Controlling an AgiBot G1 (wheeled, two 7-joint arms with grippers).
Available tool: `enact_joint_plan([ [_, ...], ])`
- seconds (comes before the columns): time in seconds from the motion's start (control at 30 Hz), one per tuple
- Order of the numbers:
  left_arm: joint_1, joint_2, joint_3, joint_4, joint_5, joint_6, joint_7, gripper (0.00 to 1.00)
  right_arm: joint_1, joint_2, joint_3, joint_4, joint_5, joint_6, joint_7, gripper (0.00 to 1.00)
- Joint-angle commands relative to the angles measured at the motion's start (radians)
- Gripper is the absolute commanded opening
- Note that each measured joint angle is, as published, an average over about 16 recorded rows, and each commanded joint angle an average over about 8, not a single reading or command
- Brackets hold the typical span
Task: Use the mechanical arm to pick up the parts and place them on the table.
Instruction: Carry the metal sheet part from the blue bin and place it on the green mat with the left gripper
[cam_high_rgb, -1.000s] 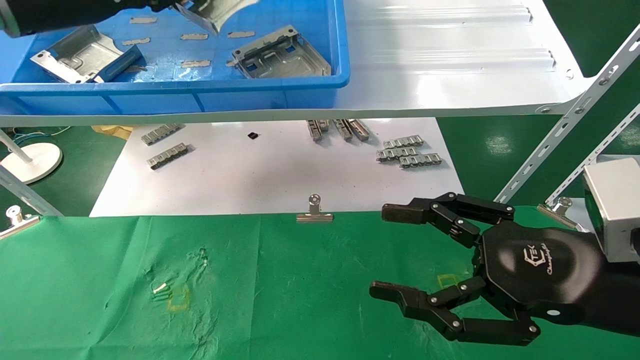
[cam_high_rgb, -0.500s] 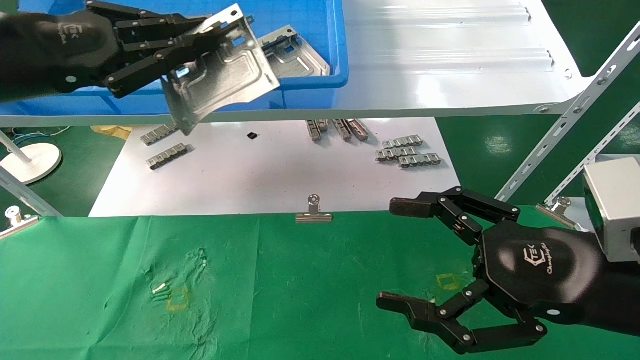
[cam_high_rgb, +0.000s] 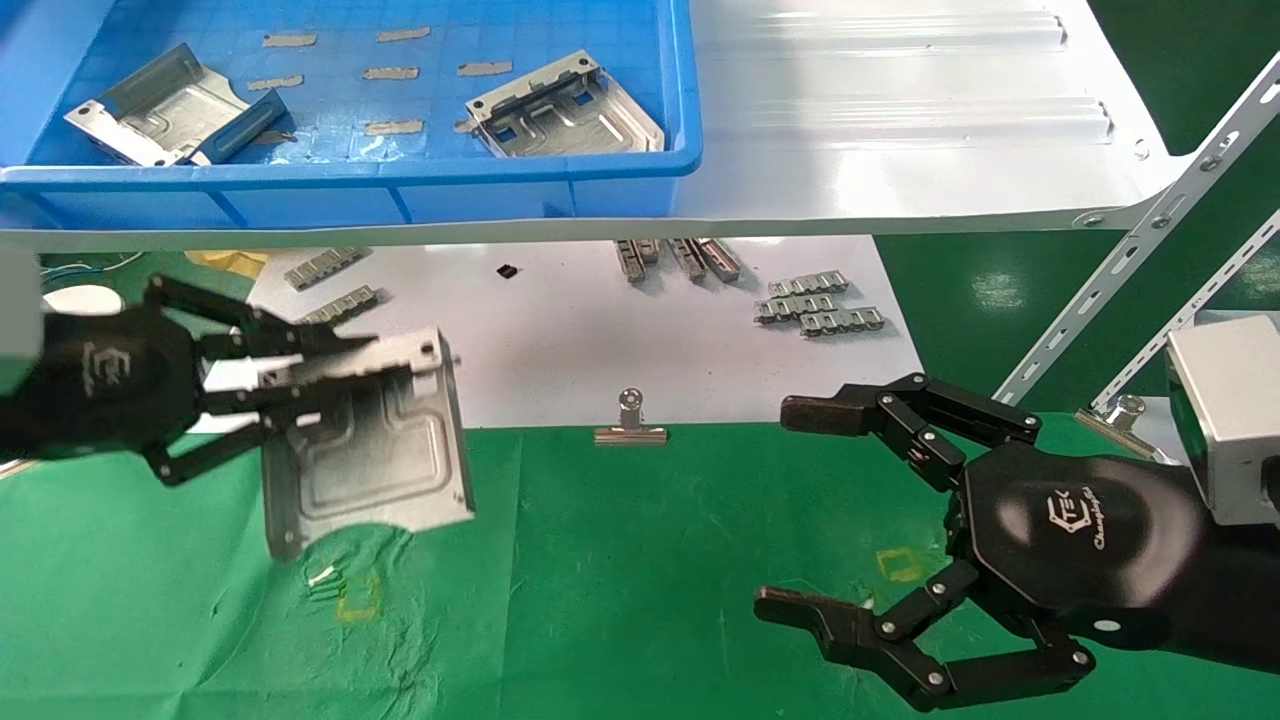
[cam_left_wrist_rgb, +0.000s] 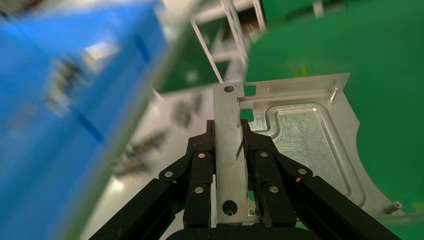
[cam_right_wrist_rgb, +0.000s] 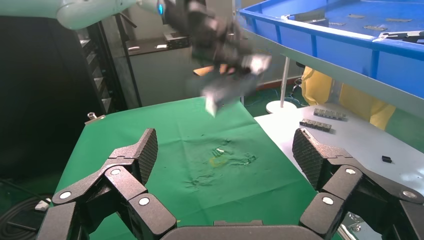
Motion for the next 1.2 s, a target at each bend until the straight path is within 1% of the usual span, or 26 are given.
enact_joint_plan([
  [0.03, 0.027, -0.021, 0.036, -0.017, 0.014, -0.003, 0.038, 0.00, 0.000, 0.000, 0.000, 0.000, 0.000, 0.000, 0.000, 1.00],
  [0.2, 0.047, -0.006, 0.113, 0.032, 0.083, -0.014, 0.182, 0.00, 0.000, 0.000, 0.000, 0.000, 0.000, 0.000, 0.000, 1.00],
  [0.37, 0.037, 0.039, 0.150, 0.153, 0.127, -0.036, 0.281, 0.00, 0.000, 0.000, 0.000, 0.000, 0.000, 0.000, 0.000, 1.00],
  [0.43, 0.028, 0.056, 0.158, 0.202, 0.141, -0.038, 0.309, 0.05, 0.000, 0.000, 0.000, 0.000, 0.000, 0.000, 0.000, 1.00],
  [0.47, 0.023, 0.063, 0.162, 0.224, 0.147, -0.036, 0.320, 0.11, 0.000, 0.000, 0.000, 0.000, 0.000, 0.000, 0.000, 1.00],
  [0.5, 0.019, 0.070, 0.167, 0.244, 0.154, -0.034, 0.330, 0.19, 0.000, 0.000, 0.000, 0.000, 0.000, 0.000, 0.000, 1.00],
  [0.63, 0.007, 0.093, 0.187, 0.312, 0.176, -0.027, 0.368, 0.68, 0.000, 0.000, 0.000, 0.000, 0.000, 0.000, 0.000, 1.00],
  [0.67, 0.005, 0.098, 0.190, 0.327, 0.179, -0.030, 0.377, 0.78, 0.000, 0.000, 0.000, 0.000, 0.000, 0.000, 0.000, 1.00],
  [0.7, 0.004, 0.103, 0.192, 0.343, 0.180, -0.033, 0.387, 0.88, 0.000, 0.000, 0.000, 0.000, 0.000, 0.000, 0.000, 1.00],
  [0.73, 0.004, 0.108, 0.193, 0.359, 0.181, -0.038, 0.397, 0.95, 0.000, 0.000, 0.000, 0.000, 0.000, 0.000, 0.000, 1.00],
  [0.77, 0.003, 0.113, 0.193, 0.375, 0.180, -0.042, 0.406, 0.99, 0.000, 0.000, 0.000, 0.000, 0.000, 0.000, 0.000, 1.00],
  [0.9, -0.002, 0.131, 0.192, 0.435, 0.178, -0.055, 0.442, 1.00, 0.000, 0.000, 0.000, 0.000, 0.000, 0.000, 0.000, 1.00],
  [1.07, -0.018, 0.150, 0.201, 0.484, 0.191, -0.043, 0.479, 1.00, 0.000, 0.000, 0.000, 0.000, 0.000, 0.000, 0.000, 1.00],
  [1.2, -0.035, 0.157, 0.201, 0.516, 0.183, -0.019, 0.467, 1.00, 0.000, 0.000, 0.000, 0.000, 0.000, 0.000, 0.000, 1.00],
])
